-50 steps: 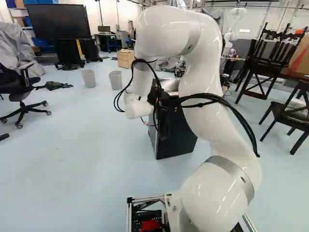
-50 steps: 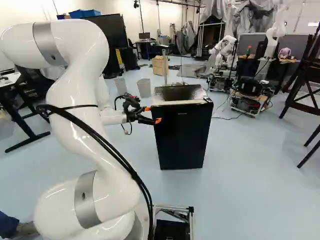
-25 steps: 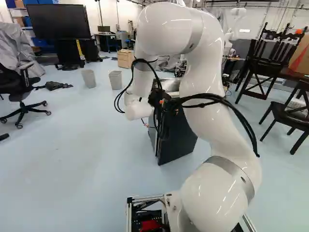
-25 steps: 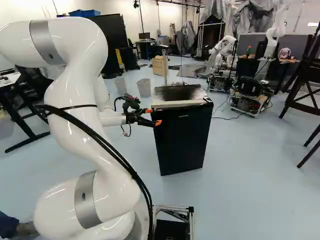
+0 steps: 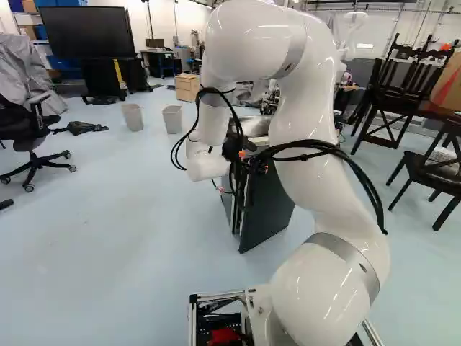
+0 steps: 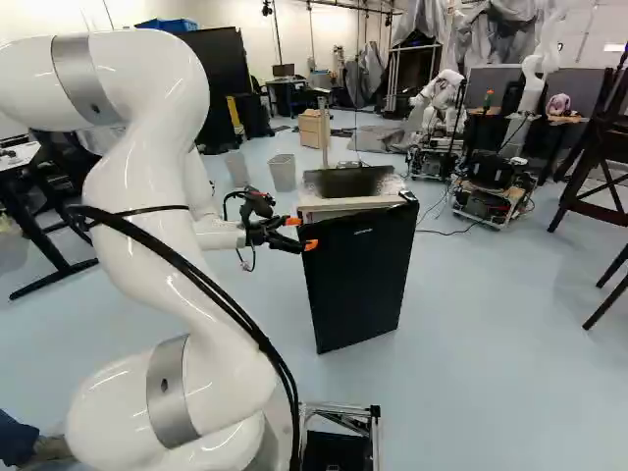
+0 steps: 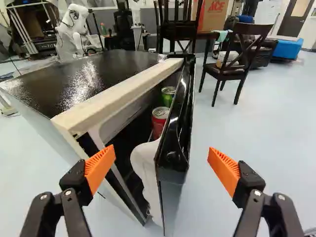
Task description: Grab a drink from the fridge
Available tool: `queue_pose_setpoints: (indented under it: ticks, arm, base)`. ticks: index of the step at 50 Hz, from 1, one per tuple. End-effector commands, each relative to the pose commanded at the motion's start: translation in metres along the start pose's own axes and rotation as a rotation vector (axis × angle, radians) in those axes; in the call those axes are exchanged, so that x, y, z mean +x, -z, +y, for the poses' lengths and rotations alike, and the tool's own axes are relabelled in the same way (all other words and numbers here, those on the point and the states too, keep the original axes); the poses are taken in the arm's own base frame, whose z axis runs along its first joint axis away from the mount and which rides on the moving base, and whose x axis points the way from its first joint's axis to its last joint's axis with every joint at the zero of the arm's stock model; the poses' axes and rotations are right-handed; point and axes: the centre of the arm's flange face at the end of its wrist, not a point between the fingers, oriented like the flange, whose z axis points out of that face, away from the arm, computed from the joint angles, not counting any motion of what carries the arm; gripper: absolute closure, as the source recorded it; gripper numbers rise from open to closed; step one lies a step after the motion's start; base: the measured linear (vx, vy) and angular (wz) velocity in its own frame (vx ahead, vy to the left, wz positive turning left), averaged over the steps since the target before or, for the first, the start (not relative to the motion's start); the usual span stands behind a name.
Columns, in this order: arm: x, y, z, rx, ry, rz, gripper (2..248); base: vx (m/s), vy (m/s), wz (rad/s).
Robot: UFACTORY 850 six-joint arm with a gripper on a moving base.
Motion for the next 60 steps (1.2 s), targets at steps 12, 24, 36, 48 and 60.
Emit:
queue_pose_setpoints:
  ticks: [12, 24, 36, 48, 60]
  arm:
    - [-0.001, 0.003, 0.007, -0.014, 0.003, 0.002, 3]
    - [-0.001, 0.005, 0.015, -0.034, 0.005, 0.005, 3]
    - [0.000, 0.007, 0.023, -0.061, 0.004, 0.011, 3]
    - [0.001, 0.007, 0.031, -0.091, 0.003, 0.020, 3]
    - [0.001, 0.007, 0.040, -0.122, 0.002, 0.027, 3]
  base:
    - [0.000, 0.000, 0.000]
    - [0.000, 0.000, 0.000]
    - [0.000, 0.000, 0.000]
    - [0.000, 0.000, 0.000]
    - [0.000, 0.000, 0.000]
